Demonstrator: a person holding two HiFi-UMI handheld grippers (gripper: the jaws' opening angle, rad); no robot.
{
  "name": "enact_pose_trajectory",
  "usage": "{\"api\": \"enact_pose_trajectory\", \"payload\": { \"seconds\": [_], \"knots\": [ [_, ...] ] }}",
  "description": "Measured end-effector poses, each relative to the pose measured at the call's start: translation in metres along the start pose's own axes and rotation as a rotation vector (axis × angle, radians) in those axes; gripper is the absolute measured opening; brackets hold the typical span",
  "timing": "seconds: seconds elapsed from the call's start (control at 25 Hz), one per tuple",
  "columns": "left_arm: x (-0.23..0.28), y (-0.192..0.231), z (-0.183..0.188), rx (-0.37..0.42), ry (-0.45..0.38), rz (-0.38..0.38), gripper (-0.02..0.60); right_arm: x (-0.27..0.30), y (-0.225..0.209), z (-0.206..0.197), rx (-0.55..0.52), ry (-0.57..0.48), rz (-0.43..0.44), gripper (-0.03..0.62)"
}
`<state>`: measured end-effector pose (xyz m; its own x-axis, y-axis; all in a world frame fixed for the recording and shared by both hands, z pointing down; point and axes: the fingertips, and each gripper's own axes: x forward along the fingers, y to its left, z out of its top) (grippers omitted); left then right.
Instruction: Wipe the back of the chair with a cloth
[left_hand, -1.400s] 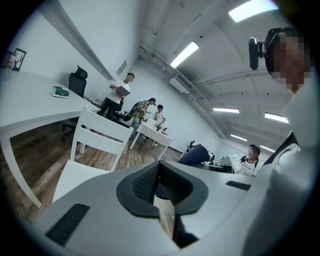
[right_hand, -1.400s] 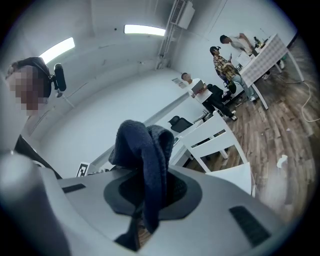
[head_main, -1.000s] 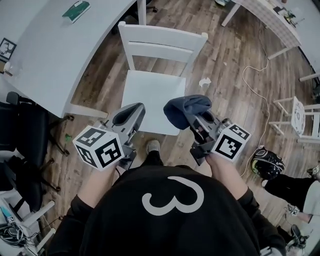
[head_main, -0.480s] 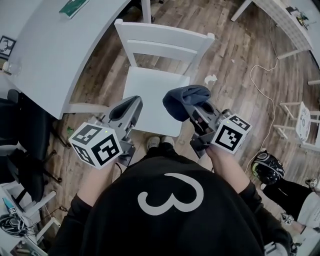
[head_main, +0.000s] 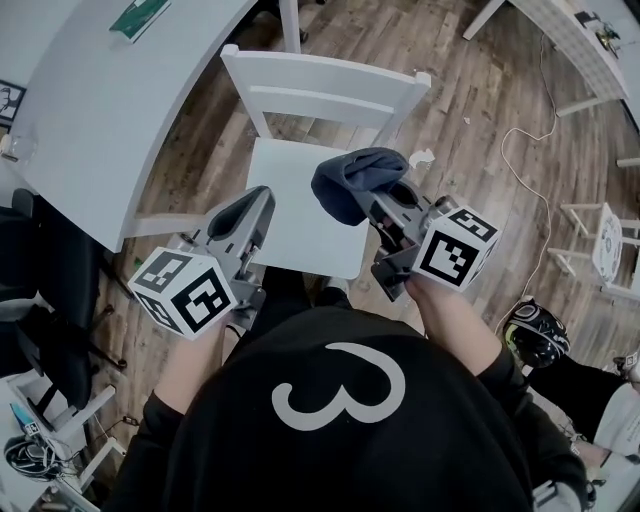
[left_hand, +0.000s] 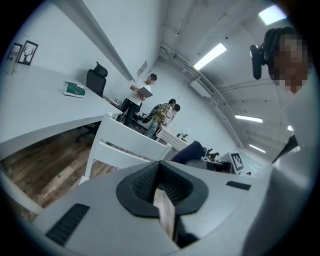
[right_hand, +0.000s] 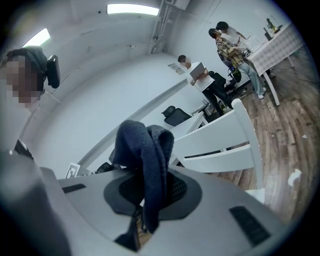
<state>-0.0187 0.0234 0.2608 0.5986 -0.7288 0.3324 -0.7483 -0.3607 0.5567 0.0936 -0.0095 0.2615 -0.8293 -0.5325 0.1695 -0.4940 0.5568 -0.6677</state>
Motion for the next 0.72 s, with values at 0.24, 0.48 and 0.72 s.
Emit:
{"api": "enact_pose_trajectory", "payload": {
  "seconds": [0.24, 0.48, 0.72],
  "knots": [
    [0.013, 0.033, 0.028, 0.013, 0.038, -0.042, 0.014, 0.037, -0.007, 0.009, 0.026, -0.03, -0.047, 0.051],
    [0.022, 0.079, 0.049, 0.022, 0.089, -0.068, 0.014, 0.086, -0.014, 0.012, 0.06, -0.06, -0.081, 0.051],
    [0.03, 0.116, 0.061, 0.017, 0.124, -0.09, 0.014, 0.132, -0.025, 0.015, 0.043, -0.071, -0.135, 0.051]
  ]
}}
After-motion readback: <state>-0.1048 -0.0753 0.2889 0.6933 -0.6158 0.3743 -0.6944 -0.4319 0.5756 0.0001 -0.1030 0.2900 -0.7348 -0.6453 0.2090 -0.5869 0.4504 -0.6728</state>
